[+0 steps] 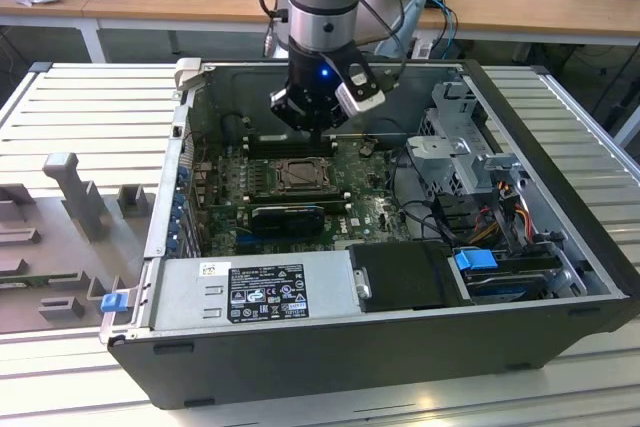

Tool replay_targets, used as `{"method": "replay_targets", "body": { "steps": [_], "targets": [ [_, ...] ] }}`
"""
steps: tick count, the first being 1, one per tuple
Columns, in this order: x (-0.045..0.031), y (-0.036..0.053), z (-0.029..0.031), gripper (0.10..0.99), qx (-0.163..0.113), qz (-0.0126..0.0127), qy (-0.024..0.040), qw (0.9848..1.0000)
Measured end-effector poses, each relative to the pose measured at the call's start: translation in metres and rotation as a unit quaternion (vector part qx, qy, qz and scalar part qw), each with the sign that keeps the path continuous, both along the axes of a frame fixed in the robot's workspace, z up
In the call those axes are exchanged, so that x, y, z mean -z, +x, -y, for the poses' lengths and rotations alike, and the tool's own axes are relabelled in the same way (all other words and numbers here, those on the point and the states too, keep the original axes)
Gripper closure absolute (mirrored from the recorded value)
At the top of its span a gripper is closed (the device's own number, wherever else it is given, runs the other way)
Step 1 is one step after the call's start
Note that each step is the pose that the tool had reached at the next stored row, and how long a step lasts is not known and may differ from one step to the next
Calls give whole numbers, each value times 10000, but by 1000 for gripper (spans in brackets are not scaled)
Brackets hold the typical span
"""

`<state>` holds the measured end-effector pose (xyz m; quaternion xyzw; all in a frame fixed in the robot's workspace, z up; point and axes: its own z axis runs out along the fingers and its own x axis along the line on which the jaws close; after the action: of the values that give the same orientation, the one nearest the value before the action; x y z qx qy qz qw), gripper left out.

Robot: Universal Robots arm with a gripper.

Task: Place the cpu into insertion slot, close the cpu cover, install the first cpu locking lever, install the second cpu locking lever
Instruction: 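Install the second cpu locking lever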

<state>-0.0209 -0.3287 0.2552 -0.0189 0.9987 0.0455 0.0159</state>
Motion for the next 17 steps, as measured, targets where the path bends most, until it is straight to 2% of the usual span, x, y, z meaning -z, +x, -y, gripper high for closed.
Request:
{"method": "replay_targets", "body": {
  "steps": [2,3,5,6,8,10,13,15,16,17],
  "targets": [
    [2,0,73,980,0,-2,1,10000],
    [4,0,134,980,-1,-11,0,10000],
    [35,0,196,980,0,-106,1,9999],
    [53,0,212,980,-8,-120,10,9999],
    [72,0,230,980,-35,-120,69,9999],
    [92,1,256,980,-53,-120,101,9999],
    [130,-2,423,980,-67,-121,104,9998],
    [141,-12,493,980,-75,-122,104,9998],
    [153,-42,533,980,-81,-121,104,9998],
    [165,-93,546,980,-89,-121,104,9998]
  ]
}}
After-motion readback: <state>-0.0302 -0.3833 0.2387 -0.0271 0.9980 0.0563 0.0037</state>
